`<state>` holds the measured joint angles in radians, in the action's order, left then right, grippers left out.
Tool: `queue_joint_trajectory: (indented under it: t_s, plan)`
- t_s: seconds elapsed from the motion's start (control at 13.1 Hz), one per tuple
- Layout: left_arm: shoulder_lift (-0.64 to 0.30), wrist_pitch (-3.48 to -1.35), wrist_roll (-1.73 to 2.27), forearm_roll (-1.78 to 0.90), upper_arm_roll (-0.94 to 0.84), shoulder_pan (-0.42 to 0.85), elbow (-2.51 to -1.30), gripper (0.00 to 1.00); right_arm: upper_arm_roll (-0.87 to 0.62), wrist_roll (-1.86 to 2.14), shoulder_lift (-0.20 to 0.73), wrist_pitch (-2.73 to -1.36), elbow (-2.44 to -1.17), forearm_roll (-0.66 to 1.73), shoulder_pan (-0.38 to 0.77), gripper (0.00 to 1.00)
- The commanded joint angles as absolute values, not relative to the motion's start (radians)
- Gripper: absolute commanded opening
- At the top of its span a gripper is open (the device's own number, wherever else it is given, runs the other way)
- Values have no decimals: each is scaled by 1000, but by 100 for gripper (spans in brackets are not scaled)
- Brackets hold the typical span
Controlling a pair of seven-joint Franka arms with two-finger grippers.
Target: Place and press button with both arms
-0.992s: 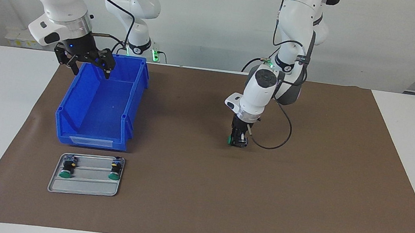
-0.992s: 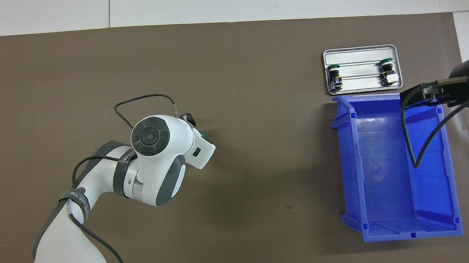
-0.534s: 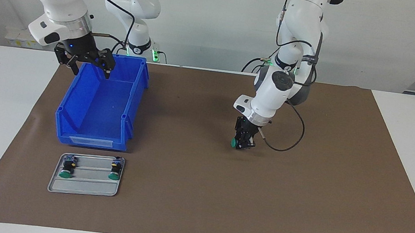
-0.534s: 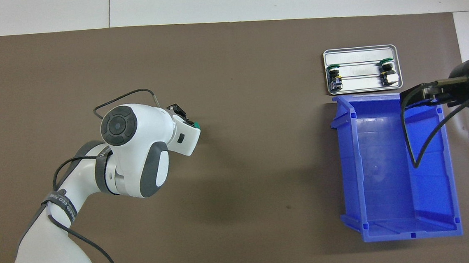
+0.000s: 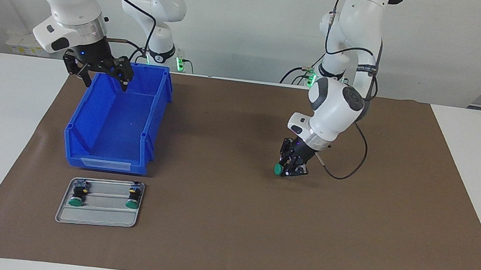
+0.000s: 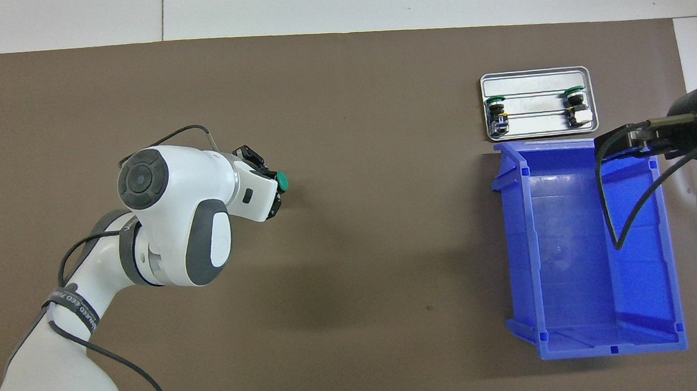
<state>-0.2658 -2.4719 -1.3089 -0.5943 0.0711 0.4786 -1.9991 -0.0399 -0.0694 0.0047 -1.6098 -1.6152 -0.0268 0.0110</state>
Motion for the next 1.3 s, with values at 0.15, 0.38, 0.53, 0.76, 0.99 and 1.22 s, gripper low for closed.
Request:
queue_joint_trajectory:
  t_s: [0.15, 0.38, 0.53, 0.76, 0.99, 1.22]
  plan:
    - [-216, -2384, -1531, -805, 66, 407, -2035, 16, -43, -51, 5, -1603, -1612, -9, 5, 100]
    - [-198, -2384, -1651, -986, 67, 396, -2077, 17, -43, -51, 5, -1601, -1611, -9, 5, 100]
    - [-180, -2385, -1770, -1133, 69, 394, -2120, 20, -43, -49, 5, -1603, -1612, -9, 5, 100]
    - [-153, -2388, -1865, -1274, 69, 394, -2172, 28, -43, -51, 5, -1603, -1612, -9, 5, 100]
    - [-134, -2385, -2006, -1463, 69, 396, -2235, 31, -43, -49, 5, -1601, -1612, -9, 5, 100]
    - [-140, -2358, -2114, -1564, 69, 396, -2282, 32, -43, -51, 5, -1603, -1612, -9, 5, 100]
